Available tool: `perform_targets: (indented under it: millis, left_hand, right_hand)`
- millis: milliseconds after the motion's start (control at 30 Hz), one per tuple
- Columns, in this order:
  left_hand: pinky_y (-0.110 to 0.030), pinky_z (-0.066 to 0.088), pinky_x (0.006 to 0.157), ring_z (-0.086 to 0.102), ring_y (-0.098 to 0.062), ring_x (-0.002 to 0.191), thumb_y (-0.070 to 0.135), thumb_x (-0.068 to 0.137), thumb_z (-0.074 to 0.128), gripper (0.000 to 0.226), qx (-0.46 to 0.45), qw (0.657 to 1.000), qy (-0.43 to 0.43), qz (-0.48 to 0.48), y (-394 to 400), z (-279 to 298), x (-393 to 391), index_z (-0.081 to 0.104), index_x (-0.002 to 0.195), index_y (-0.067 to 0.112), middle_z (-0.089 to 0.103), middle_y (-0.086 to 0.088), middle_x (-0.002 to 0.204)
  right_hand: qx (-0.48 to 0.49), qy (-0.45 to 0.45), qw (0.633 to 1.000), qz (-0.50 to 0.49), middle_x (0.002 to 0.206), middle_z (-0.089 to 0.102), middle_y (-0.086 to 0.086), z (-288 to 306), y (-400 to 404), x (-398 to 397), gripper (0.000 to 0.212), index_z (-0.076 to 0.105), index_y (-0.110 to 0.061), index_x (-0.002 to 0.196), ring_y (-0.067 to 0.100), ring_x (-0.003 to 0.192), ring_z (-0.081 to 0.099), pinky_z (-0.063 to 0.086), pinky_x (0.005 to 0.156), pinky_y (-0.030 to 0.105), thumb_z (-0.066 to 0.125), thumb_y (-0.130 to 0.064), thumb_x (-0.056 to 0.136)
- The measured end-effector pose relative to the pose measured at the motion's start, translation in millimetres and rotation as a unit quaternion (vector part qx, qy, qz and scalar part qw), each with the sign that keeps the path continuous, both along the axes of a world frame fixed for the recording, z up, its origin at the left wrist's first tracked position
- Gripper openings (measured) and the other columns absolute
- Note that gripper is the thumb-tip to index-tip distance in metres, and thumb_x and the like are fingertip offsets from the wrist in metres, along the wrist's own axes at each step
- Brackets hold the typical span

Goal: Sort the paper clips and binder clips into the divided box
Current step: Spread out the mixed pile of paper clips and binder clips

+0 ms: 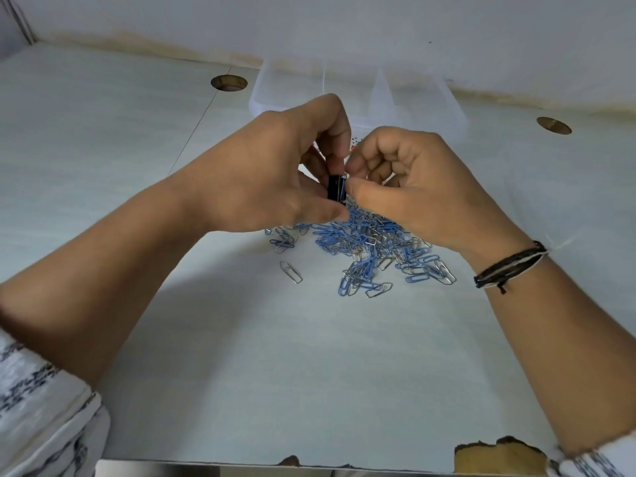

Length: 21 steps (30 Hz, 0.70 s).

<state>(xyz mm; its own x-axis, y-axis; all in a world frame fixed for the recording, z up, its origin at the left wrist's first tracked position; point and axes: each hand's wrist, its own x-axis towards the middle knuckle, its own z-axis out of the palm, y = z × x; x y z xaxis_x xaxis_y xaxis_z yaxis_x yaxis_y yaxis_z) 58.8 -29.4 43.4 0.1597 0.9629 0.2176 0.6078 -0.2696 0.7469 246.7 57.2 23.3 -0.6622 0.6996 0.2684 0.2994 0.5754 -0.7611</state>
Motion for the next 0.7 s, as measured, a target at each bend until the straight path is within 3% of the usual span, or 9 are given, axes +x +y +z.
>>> perform_targets:
  millis: [133, 333, 433, 500, 600, 700]
  left_hand:
    - [-0.039, 0.064, 0.072, 0.075, -0.019, 0.086, 0.008, 0.071, 0.089, 0.051, -0.004, 1.000, -0.018, 0.008, -0.4, 0.8, -0.2, 0.051, 0.105, 0.009, 0.065, -0.003, 0.100]
    - [-0.037, 0.064, 0.070, 0.074, -0.019, 0.082, 0.011, 0.070, 0.091, 0.052, -0.013, 1.000, -0.015, 0.021, 0.9, -0.5, -0.1, 0.050, 0.103, 0.010, 0.066, -0.003, 0.098]
    - [-0.035, 0.064, 0.070, 0.075, -0.017, 0.083, 0.011, 0.069, 0.091, 0.053, 0.002, 0.999, -0.007, 0.033, 1.2, -1.4, 0.3, 0.050, 0.102, 0.011, 0.066, -0.002, 0.096]
    - [-0.033, 0.064, 0.071, 0.075, -0.012, 0.082, 0.010, 0.069, 0.091, 0.052, 0.007, 0.999, 0.011, 0.040, 0.9, -1.0, 0.7, 0.051, 0.102, 0.011, 0.066, 0.000, 0.094]
    - [-0.029, 0.062, 0.070, 0.074, -0.006, 0.080, 0.013, 0.071, 0.090, 0.047, 0.020, 0.997, 0.041, 0.058, -0.4, 2.8, -2.2, 0.052, 0.100, 0.012, 0.067, 0.002, 0.092]
    - [-0.028, 0.059, 0.063, 0.071, -0.001, 0.072, 0.024, 0.074, 0.086, 0.039, 0.018, 0.985, 0.147, 0.087, -1.3, 8.3, -16.1, 0.054, 0.094, 0.021, 0.070, 0.006, 0.084]
  right_hand:
    - [-0.003, 0.003, 1.000, 0.007, 0.081, 0.071, -0.007, -0.3, -0.1, -1.5, 0.013, 0.073, -0.019, 0.092, 0.015, 0.075, 0.065, 0.058, 0.077, 0.041, 0.072, -0.014, 0.080]
    - [-0.024, -0.002, 1.000, 0.015, 0.075, 0.069, -0.004, -2.1, -2.7, -4.2, 0.007, 0.073, -0.014, 0.085, 0.007, 0.066, 0.060, 0.052, 0.066, 0.029, 0.069, -0.011, 0.081]
    - [-0.070, 0.018, 0.997, 0.028, 0.083, 0.074, 0.006, -0.3, -1.6, -1.3, 0.010, 0.074, -0.008, 0.092, 0.015, 0.073, 0.069, 0.059, 0.074, 0.034, 0.079, -0.013, 0.084]
    - [-0.096, 0.035, 0.994, 0.024, 0.085, 0.075, 0.011, -1.1, -1.2, -1.3, 0.010, 0.073, -0.007, 0.091, 0.019, 0.072, 0.072, 0.061, 0.078, 0.036, 0.080, -0.009, 0.084]
    - [-0.113, 0.019, 0.993, 0.025, 0.082, 0.072, 0.005, -1.7, -0.6, -1.0, 0.013, 0.071, -0.010, 0.089, 0.019, 0.070, 0.073, 0.061, 0.077, 0.037, 0.079, -0.001, 0.082]
    - [-0.052, -0.036, 0.998, -0.015, 0.080, 0.071, -0.004, 3.4, 5.9, 8.7, 0.014, 0.072, -0.014, 0.088, 0.014, 0.069, 0.068, 0.060, 0.074, 0.034, 0.077, -0.002, 0.082]
